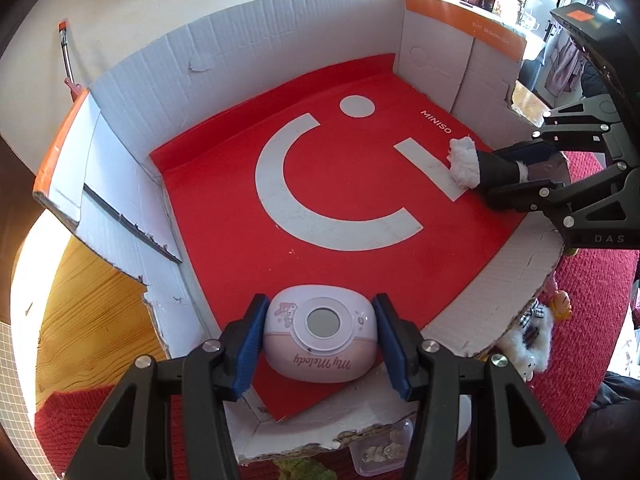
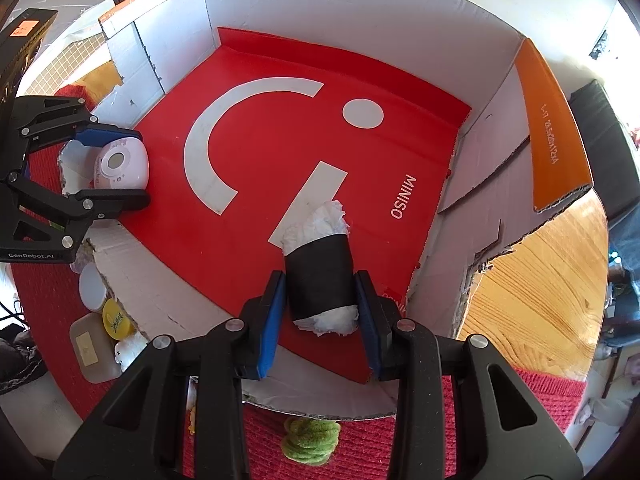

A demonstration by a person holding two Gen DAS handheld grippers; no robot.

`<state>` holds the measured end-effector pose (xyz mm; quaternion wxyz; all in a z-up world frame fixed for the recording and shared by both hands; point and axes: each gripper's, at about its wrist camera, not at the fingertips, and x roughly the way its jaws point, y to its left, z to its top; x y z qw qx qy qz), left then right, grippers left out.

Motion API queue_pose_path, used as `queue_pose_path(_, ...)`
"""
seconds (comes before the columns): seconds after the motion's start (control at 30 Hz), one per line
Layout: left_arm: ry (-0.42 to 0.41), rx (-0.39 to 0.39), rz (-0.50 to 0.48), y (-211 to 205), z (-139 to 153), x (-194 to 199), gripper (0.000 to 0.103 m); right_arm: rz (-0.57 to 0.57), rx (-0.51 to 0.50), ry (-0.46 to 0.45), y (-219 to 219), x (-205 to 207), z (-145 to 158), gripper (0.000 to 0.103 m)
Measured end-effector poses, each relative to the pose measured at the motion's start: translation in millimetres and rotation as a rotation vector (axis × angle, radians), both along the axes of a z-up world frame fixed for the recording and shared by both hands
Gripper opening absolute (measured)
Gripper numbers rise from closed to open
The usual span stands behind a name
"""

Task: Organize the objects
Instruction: 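Lower both held items into the box and open both tools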

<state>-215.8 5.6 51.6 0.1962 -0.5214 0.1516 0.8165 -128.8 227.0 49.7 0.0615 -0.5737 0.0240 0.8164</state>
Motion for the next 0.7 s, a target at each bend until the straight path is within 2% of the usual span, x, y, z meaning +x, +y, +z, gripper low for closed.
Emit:
queue_pose_path(0.33,0.000,0.000,0.001,1.1,1.5,0.6,0.056,0.009,0.003,-0.006,3.1,11.4,7.2,0.033)
queue_pose_path(0.6,0.000,0.005,-0.004,0.2,-0.1,3.1,0.060,0.007,0.006,-0.007,7.5,16.1,11.5,0.034)
queue_pose_path(0.7,0.001,0.006,-0.005,-0.2,-0.4,4.0,0.061,0.006,0.017,-0.006,9.9,20.7,15.2,0.039)
